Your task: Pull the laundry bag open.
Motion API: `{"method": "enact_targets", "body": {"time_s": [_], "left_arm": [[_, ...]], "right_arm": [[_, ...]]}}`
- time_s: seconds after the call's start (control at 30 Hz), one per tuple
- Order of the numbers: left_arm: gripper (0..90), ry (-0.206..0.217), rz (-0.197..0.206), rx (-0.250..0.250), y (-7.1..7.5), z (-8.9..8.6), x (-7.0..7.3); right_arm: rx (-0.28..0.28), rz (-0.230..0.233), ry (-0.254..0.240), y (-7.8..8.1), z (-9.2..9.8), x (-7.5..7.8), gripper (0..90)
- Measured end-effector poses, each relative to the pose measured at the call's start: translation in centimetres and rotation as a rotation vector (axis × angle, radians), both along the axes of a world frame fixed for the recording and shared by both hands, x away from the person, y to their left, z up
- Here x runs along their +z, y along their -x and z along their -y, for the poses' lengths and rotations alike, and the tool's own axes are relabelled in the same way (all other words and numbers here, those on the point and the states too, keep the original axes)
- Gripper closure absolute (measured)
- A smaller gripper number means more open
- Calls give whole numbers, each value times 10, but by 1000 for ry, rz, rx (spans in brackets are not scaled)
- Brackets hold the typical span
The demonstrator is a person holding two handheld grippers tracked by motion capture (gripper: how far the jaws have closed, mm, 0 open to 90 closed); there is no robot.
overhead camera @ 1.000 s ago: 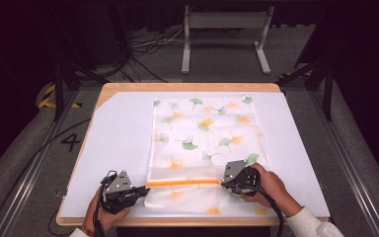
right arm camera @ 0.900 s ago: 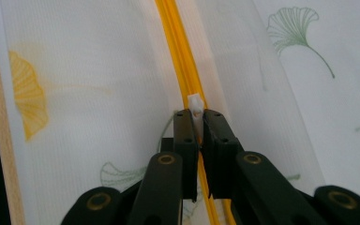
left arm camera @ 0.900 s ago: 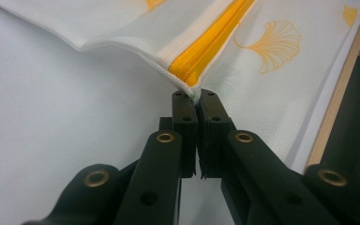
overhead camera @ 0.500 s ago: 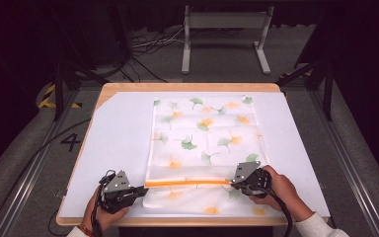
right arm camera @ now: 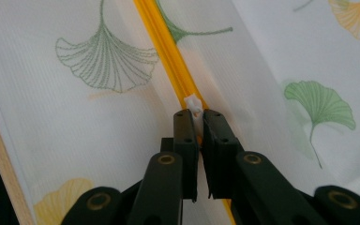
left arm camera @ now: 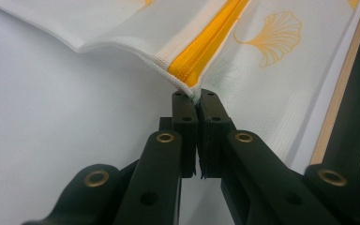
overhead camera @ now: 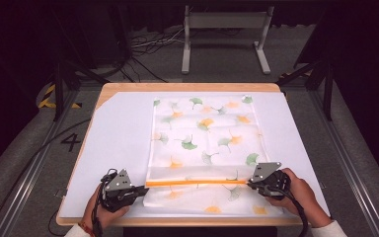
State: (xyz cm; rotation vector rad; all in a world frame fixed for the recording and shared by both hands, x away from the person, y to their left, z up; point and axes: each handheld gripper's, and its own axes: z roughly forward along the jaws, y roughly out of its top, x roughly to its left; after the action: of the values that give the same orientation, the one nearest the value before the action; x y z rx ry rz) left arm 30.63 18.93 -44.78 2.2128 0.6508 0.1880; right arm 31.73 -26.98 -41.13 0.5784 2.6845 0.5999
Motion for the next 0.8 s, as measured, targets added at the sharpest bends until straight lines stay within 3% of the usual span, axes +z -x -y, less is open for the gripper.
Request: {"method": "enact_targets", "body": {"time_s": [0.8], "left_arm": [[869,-10,-11,-12,-1,0,-2]], "right_arm": [[-94,10,1,4,39,3,853]]}}
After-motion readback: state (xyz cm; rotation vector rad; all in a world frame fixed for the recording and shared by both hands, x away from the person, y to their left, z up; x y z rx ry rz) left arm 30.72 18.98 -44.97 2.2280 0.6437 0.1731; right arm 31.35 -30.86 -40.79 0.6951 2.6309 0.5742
